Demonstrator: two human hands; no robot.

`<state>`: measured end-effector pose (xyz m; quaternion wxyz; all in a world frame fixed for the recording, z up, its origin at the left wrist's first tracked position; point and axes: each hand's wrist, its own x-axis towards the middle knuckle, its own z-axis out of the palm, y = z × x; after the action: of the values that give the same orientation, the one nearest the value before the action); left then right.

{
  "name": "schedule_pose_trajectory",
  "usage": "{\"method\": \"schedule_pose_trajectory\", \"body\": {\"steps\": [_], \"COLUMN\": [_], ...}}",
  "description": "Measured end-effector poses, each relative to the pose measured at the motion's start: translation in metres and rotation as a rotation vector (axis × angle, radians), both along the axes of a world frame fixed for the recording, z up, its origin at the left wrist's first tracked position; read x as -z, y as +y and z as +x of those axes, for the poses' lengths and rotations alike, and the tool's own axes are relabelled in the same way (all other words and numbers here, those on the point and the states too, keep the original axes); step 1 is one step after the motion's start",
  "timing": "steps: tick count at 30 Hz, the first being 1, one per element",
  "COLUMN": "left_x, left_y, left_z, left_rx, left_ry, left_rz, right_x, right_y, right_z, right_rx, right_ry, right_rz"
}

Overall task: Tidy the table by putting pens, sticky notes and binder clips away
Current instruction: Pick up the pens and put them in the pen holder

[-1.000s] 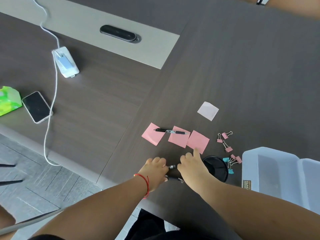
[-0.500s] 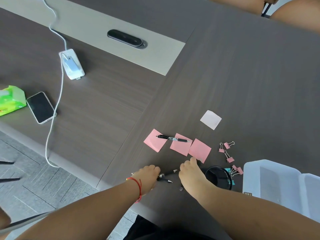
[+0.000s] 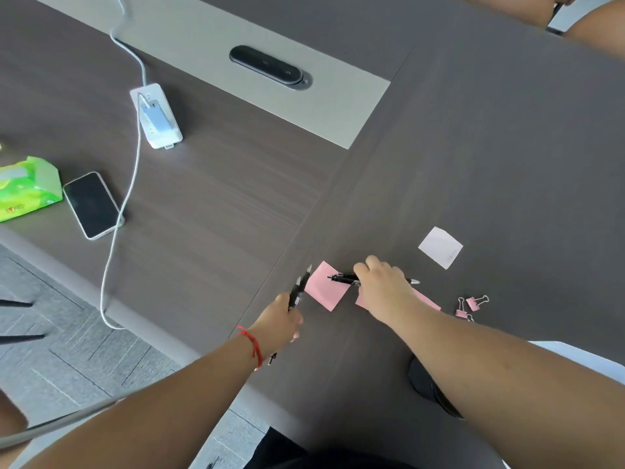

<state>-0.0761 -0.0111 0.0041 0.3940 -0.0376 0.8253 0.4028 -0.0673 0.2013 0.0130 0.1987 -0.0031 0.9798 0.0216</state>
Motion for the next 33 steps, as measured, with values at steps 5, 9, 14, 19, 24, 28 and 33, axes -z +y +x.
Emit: {"method": "schedule_pose_trajectory", "body": {"steps": [5,9,14,19,24,28,33], "left_x": [-0.004,-0.006,-0.015,-0.047,-0.08,-0.076,-0.071], "left_y": [-0.003,-0.002,0.007,0.051,0.125,0.173,0.197], "left_z": [-0.012,-0.017,-0.022,-0.017,0.027,0.064,0.078], "left_rx": [-0.128,-0.104,-0.061,0.071,0.311,0.389,0.267], "left_ry": [-0.106,-0.149,-0.195,-0.291,-0.598,-0.855,-1.022], "left_rz": [0.098,0.111,0.159,0.299,0.369,0.186,0.014], "right_x": [0.02,0.023,-0.017,-0.084,-0.097,-0.074,-0.05], "right_y": [-0.007,-0.009,-0.002,0.052,0.105,0.107,0.091], "right_z": [-0.012,-0.018,-0.013,0.028,0.113,0.155,0.175], "right_rx": [0.11,0.082,0.358,1.083,1.656,1.78,1.882], "right_ry": [-0.091,-0.088,0.099,0.385,0.747,0.818,0.786], "right_rz": [-0.022,-0.007,-0.293,-0.871,-1.599,-1.713,-1.666]}}
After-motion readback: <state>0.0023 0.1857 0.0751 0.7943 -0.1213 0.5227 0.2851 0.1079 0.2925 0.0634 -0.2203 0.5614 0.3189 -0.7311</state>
